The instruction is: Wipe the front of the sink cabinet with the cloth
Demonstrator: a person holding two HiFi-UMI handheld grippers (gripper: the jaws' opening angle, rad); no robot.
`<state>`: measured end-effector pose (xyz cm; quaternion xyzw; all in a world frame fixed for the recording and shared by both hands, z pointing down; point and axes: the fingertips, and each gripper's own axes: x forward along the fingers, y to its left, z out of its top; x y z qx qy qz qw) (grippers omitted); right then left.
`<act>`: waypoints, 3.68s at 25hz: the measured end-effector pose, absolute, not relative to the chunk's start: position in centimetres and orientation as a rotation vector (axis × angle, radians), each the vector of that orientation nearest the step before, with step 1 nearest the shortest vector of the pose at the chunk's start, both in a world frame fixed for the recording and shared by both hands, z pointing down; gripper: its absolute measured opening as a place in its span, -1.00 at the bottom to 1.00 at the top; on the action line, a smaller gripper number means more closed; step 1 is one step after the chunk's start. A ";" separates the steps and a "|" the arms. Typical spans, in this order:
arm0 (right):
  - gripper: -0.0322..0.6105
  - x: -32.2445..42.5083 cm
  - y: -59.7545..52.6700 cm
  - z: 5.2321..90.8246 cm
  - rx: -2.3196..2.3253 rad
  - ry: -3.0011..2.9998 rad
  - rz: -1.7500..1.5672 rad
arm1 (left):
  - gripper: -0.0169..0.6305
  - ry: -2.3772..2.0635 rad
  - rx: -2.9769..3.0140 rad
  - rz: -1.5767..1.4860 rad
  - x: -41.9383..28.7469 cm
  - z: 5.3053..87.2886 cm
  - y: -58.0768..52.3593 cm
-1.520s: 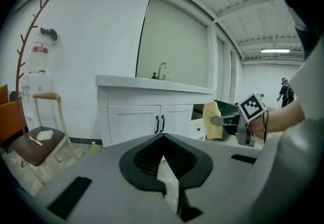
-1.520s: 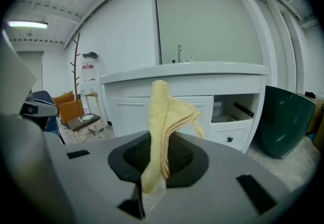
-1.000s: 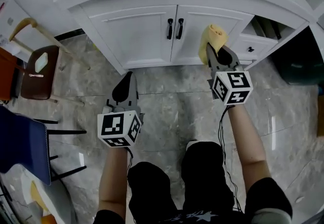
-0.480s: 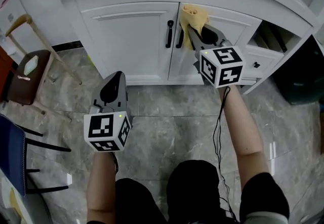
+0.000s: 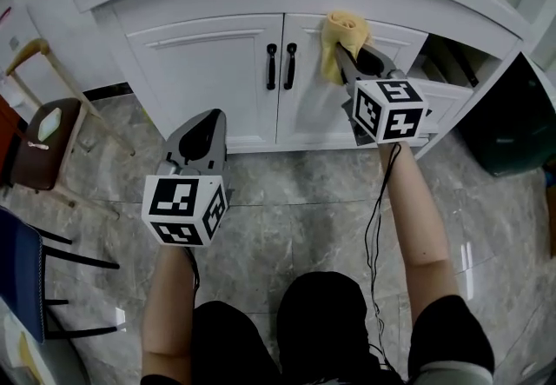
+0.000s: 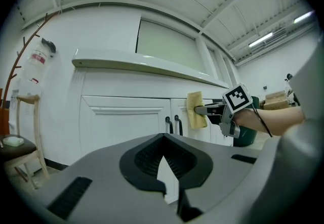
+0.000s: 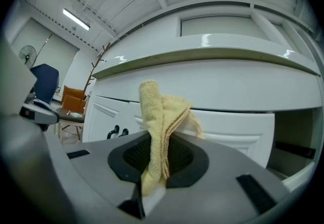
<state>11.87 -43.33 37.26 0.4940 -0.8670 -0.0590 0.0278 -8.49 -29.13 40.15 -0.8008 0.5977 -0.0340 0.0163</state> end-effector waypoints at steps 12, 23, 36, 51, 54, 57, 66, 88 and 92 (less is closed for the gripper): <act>-0.70 25.1 -44.3 38.1 1.789 -2.499 -0.111 | -0.90 1.613 -2.652 -0.172 1.1 40.7 -31.8; -0.70 32.3 -43.8 39.2 1.950 -2.429 -0.027 | -0.90 1.594 -2.683 -0.219 3.2 41.0 -32.8; -0.70 16.0 -41.3 40.5 1.560 -2.761 0.068 | -0.90 1.779 -2.616 -0.254 -4.2 42.5 -30.7; -0.70 8.7 -43.4 44.3 1.488 -2.712 0.071 | -0.90 1.834 -2.590 -0.254 -8.2 44.6 -28.1; -0.70 10.2 -43.7 44.7 1.506 -2.690 0.074 | -0.90 1.818 -2.600 -0.251 -7.4 44.6 -28.5; -0.70 12.1 -44.0 45.0 1.536 -2.672 0.078 | -0.90 1.799 -2.618 -0.248 -6.2 44.7 -29.2; -0.70 20.6 -44.9 45.0 1.704 -2.573 0.077 | -0.90 1.693 -2.704 -0.255 -1.1 45.3 -31.1; -0.70 22.6 -42.9 45.3 1.787 -2.513 0.015 | -0.90 1.739 -2.710 -0.268 -3.2 46.7 -29.6; -0.70 15.0 -41.4 46.9 1.588 -2.635 0.034 | -0.90 1.804 -2.679 -0.290 -6.4 47.7 -28.3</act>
